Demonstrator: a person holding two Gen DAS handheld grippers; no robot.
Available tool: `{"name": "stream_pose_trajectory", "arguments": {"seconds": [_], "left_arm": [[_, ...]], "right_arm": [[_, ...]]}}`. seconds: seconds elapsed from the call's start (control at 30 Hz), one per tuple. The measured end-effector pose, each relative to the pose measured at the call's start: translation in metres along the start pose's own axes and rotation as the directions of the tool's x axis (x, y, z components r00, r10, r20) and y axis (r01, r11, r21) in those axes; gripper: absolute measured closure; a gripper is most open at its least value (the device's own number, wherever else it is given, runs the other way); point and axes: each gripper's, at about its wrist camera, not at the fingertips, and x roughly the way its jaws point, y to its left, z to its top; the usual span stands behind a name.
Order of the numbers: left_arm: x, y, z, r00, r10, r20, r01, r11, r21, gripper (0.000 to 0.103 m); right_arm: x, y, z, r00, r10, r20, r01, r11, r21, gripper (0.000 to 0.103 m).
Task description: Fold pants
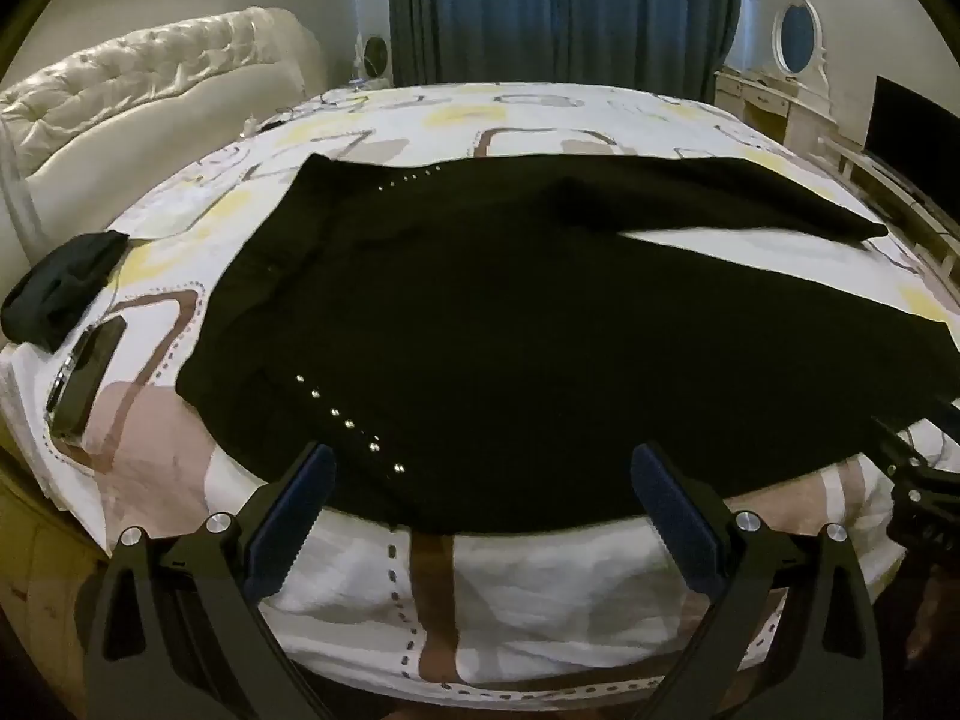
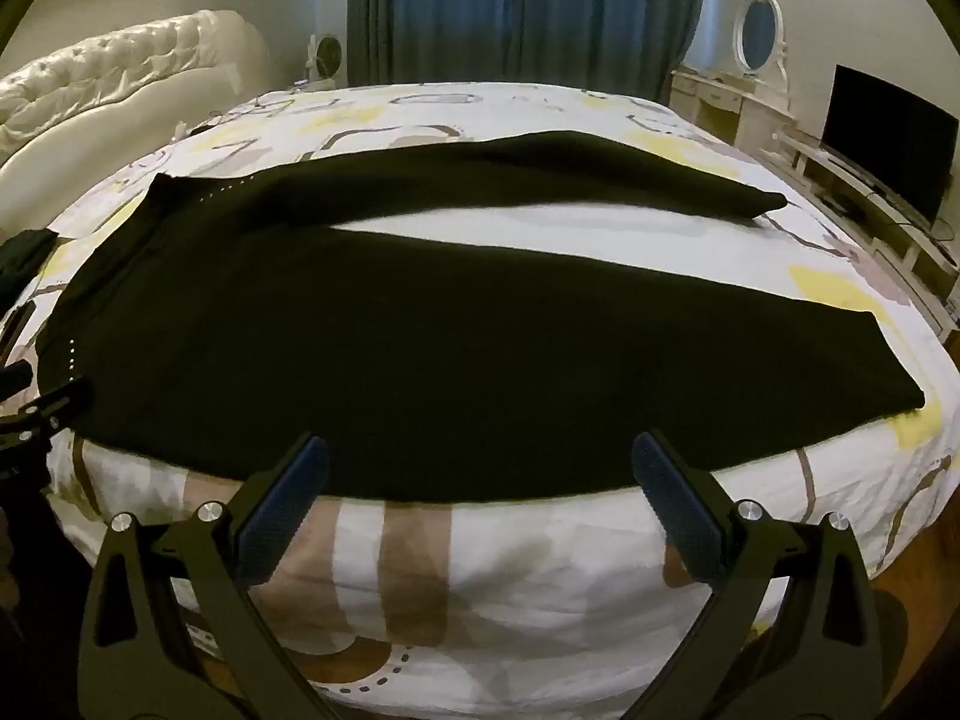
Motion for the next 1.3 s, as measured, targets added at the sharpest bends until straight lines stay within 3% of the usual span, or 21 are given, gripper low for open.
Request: {"name": "stream_pose_trajectory", "arguments": {"seconds": [1.3], "left_arm": [[0.0000,0.0024,-0.0055,1.000,-0.001,-0.021,0.001,1.000,-0.011,0.004]], "right_arm": [[0.0024,0.0060,-0.0041,1.000,0.001,-0.023,-0.002,1.000,-0.018,0.002]]}}
